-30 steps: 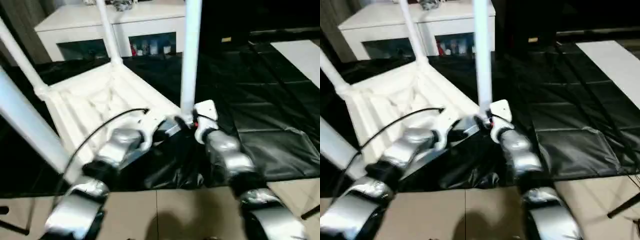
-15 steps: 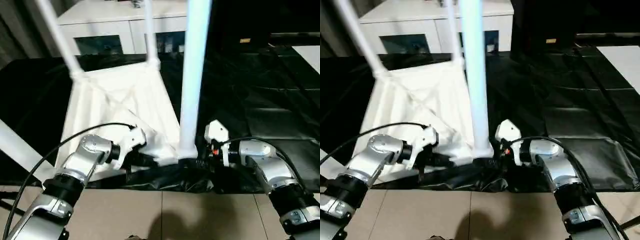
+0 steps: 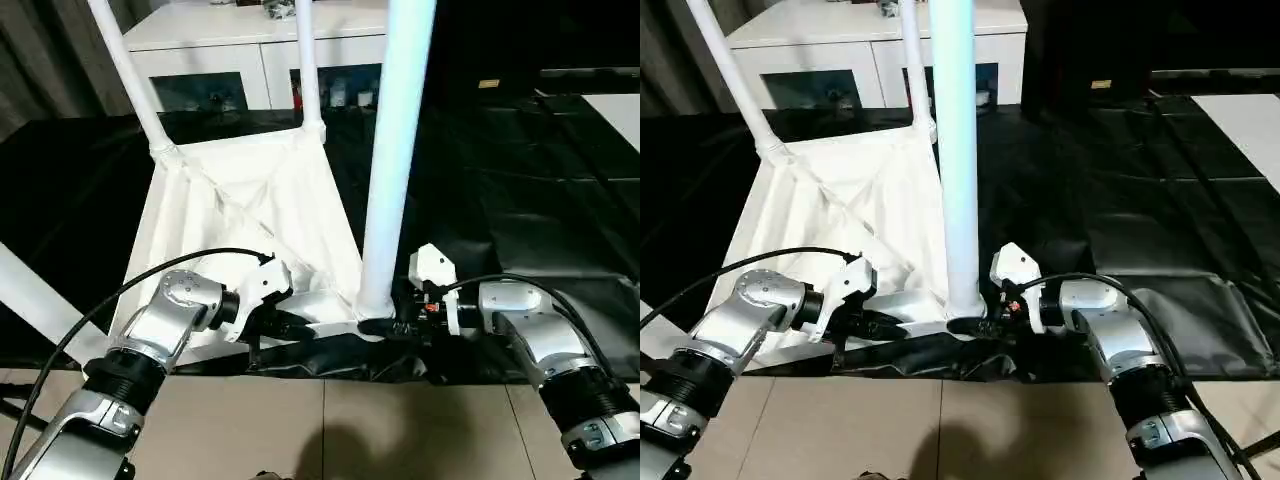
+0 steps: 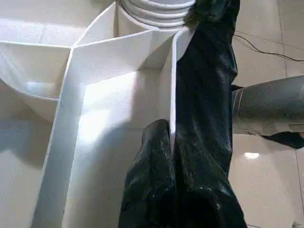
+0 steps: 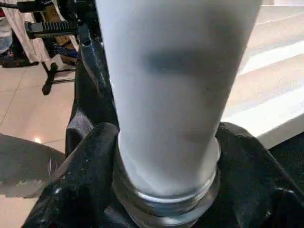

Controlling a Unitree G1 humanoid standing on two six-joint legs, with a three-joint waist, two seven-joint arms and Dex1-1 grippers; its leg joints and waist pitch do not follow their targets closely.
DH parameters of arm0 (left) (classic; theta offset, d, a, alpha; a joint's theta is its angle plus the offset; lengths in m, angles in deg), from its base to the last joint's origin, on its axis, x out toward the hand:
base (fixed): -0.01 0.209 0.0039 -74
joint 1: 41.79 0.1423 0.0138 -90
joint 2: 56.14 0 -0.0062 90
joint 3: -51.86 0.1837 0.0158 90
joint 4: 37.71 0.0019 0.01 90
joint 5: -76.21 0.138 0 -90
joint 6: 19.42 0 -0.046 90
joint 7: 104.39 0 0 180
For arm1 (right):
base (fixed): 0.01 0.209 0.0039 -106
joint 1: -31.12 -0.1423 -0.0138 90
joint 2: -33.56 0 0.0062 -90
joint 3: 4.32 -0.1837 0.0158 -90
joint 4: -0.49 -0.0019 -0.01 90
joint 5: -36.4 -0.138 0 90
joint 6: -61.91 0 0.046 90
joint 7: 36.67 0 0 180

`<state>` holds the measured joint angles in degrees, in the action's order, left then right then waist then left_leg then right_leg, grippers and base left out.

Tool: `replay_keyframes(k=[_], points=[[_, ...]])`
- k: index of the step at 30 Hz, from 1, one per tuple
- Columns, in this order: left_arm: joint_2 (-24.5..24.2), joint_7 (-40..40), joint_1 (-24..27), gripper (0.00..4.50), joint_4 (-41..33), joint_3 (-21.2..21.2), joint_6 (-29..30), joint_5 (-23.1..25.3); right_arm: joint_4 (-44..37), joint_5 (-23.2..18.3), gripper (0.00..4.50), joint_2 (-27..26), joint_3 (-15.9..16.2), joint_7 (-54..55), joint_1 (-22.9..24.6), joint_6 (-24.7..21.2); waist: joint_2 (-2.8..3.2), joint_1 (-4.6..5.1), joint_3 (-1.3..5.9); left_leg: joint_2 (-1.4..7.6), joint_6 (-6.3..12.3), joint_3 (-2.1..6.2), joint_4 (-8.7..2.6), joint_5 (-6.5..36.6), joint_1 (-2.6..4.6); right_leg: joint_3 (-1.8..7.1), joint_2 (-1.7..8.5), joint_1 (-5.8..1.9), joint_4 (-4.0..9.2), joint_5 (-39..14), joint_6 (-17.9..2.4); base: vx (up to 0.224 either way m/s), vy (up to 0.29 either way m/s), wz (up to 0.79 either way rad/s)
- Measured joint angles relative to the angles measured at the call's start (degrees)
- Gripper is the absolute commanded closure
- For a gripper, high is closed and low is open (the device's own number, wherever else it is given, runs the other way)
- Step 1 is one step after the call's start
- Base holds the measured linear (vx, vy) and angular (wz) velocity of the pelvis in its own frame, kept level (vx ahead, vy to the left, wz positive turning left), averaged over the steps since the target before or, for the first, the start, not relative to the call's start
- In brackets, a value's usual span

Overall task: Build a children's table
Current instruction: Rotate leg to tighten

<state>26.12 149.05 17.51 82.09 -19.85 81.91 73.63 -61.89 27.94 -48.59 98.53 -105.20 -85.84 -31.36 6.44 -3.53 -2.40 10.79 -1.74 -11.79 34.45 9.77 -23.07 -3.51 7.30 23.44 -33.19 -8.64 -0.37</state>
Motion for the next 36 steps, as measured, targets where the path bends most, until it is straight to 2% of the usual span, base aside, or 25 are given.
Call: replay_keyframes(k=[3, 10, 14, 21, 22, 23, 25, 26, 27, 30, 36], points=[[0.0, 0.02, 0.0, 4.5, 0.0, 0.0, 0.0, 0.0, 0.0, 0.02, 1.74, 0.0, -0.02, -0.06, 0.0, -0.02, 0.0, 0.01, 0.0, 0.01, 0.0, 0.0, 0.0, 0.0, 0.0, -0.02, 0.0, -0.01, 0.0, 0.0, 0.0, 0.0, 0.0, 0.0], [-0.09, -0.12, 0.0, 4.5, 0.0, -0.02, 0.0, 0.02, 0.09, 0.03, 1.78, -0.3, -0.13, 0.36, -0.01, -0.15, -0.02, 0.04, 0.0, 0.01, 0.0, 0.0, 0.01, 0.0, 0.0, -0.01, 0.0, -0.04, 0.0, 0.0, 0.01, 0.0, 0.0, 0.0], [0.15, -2.06, 0.0, 4.5, 0.23, -0.68, 0.06, 0.1, 1.78, -0.03, 1.78, -2.37, -1.6, 3.47, -0.23, -0.24, -0.03, 0.37, -0.01, 0.03, 0.0, 0.01, 0.0, 0.0, 0.01, -0.04, 0.0, -0.02, 0.0, 0.0, 0.01, 0.0, 0.0, 0.0], [0.59, -2.99, 0.0, 4.5, 0.28, -0.9, 0.2, 0.11, 2.17, -0.08, 1.78, -2.99, -1.98, 4.88, -0.31, -0.27, -0.05, 0.82, -0.02, 0.04, 0.0, 0.02, 0.0, 0.0, 0.02, -0.05, -0.01, -0.01, 0.0, -0.01, 0.01, 0.0, 0.0, 0.0], [2.72, -6.18, -0.55, 4.5, 2.14, -2.1, 0.8, 0.1, 3.74, 0.32, 1.78, -4.75, -2.86, 9.13, -0.69, -0.3, -0.04, 0.98, 0.0, 0.04, -0.01, 0.02, -0.04, 0.0, 0.1, -0.04, -0.03, -0.07, 0.05, 0.0, 0.0, 0.0, 0.0, 0.0], [7.36, -15.09, -3.43, 4.5, 6.85, -4.7, 1.74, 1.3, 8.14, 2.23, 1.78, -9.91, -5.95, 21.99, -2.92, -0.67, -0.03, 1.56, -0.01, 0.04, -0.03, 0.03, 0.1, -0.02, 0.11, -0.02, -0.03, -0.06, -0.08, 0.0, 0.0, 0.0, 0.0, 0.0], [11.86, -23.38, -7.03, 4.5, 11.11, -6.03, 3.22, 2.12, 11.67, 4.25, 1.8, -14.03, -8.2, 35.8, -6.05, -1.38, 0.22, 2.06, -0.06, -0.14, -0.08, 0.02, 0.01, -0.05, -0.01, 0.04, 0.07, 0.15, 0.09, -0.13, 0.22, -0.026, 0.012, -0.04], [15.63, -29.38, -9.17, 4.5, 13.61, -6.21, 4.26, 2.8, 13.96, 5.9, 1.81, -16.63, -9.74, 45.71, -7.59, -1.79, 0.28, 2.39, -0.02, -0.3, -0.08, 0.07, 0.02, -0.05, 0.04, 0.09, 0.14, 0.14, 0.13, -0.21, 0.36, -0.052, 0.023, -0.09], [17.62, -31.95, -9.9, 4.5, 14.73, -6.21, 4.32, 2.75, 14.78, 6.47, 1.81, -17.61, -10.22, 50.57, -8.02, -1.72, 0.37, 2.71, 0.04, -0.49, -0.08, 0.21, -0.01, -0.05, 0.1, 0.16, 0.16, 0.06, 0.17, -0.26, 0.43, 0.0, 0.0, 0.0], [18.66, -34.36, -10.16, 4.5, 15.2, -6.23, 4.25, 2.56, 15.72, 7.08, 1.81, -18.49, -10.36, 54.59, -8.58, -1.26, 0.54, 3.06, 0.17, -0.58, -0.07, 0.39, -0.14, -0.05, 0.13, 0.22, 0.14, -0.02, 0.14, -0.3, 0.51, 0.0, 0.0, 0.0], [18.07, -34.36, -10.16, 4.5, 15.21, -6.15, 3.78, 2.57, 16.58, 7.08, 1.81, -18.87, -10.36, 54.98, -8.99, -0.46, 0.56, 3.11, 0.18, -0.44, -0.06, 0.61, -0.28, -0.05, 0.06, -0.15, 0.1, -0.01, 0.09, -0.28, 0.51, 0.0, 0.0, 0.0]])
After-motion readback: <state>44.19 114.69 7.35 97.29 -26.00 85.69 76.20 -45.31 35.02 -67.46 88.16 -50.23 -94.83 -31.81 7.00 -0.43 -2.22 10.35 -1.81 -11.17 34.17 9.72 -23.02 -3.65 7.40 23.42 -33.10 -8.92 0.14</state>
